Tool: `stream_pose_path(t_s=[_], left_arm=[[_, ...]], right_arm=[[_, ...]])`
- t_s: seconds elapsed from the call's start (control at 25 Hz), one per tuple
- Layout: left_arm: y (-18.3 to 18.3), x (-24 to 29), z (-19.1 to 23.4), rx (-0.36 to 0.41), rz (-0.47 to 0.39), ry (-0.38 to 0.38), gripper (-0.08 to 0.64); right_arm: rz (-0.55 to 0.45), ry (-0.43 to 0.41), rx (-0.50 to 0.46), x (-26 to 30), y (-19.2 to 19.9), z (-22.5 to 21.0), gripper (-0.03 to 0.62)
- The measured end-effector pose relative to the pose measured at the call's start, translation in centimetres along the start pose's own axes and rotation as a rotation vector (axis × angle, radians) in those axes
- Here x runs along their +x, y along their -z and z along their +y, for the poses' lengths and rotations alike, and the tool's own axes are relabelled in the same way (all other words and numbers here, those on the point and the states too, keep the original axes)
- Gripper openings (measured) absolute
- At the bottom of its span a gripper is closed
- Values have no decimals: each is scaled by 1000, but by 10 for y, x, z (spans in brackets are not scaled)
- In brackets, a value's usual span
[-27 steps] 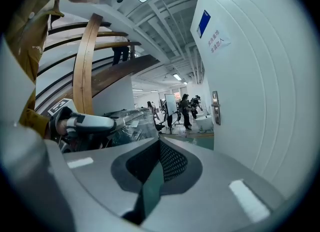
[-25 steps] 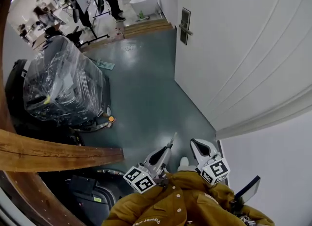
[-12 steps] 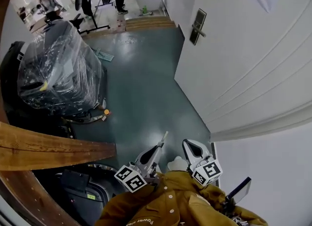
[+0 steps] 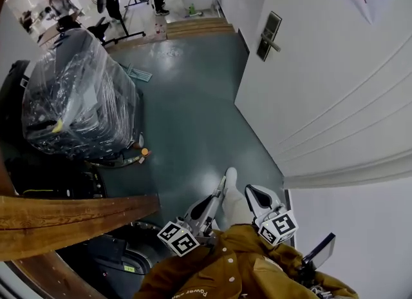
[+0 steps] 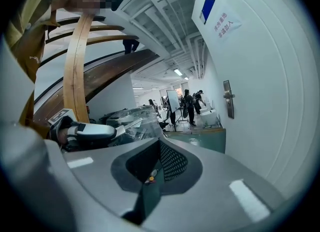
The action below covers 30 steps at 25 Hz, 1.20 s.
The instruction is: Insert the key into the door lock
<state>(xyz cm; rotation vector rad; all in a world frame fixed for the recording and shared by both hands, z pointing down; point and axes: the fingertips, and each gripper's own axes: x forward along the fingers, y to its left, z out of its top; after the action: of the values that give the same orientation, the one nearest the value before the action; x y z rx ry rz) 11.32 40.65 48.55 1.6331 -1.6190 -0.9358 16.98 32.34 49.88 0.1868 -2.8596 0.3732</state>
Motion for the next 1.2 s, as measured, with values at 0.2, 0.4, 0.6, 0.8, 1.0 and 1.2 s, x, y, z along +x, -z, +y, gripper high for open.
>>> stream_pose_path(t_s=[0.2, 0.4, 0.6, 0.8, 1.0, 1.2], left_arm=[[-26, 66, 18, 12, 16, 2, 25], [-72, 152, 24, 60, 6, -1, 24], [-94, 228, 37, 64, -5, -7, 25], [-109, 275, 55, 49, 5, -43, 25], [-119, 321, 71, 28, 39, -39, 25], [-140, 370, 101, -7, 80, -7, 25]], right_arm=[[-36, 11, 26, 38, -27, -66, 8], [-75, 0, 20, 79, -79, -141, 8], [-104, -23, 27, 114, -114, -208, 8], [-102, -22, 63, 134, -125, -252, 8], [-91, 16, 88, 152, -131, -293, 8], [-91, 84, 82, 181, -142, -331, 8]])
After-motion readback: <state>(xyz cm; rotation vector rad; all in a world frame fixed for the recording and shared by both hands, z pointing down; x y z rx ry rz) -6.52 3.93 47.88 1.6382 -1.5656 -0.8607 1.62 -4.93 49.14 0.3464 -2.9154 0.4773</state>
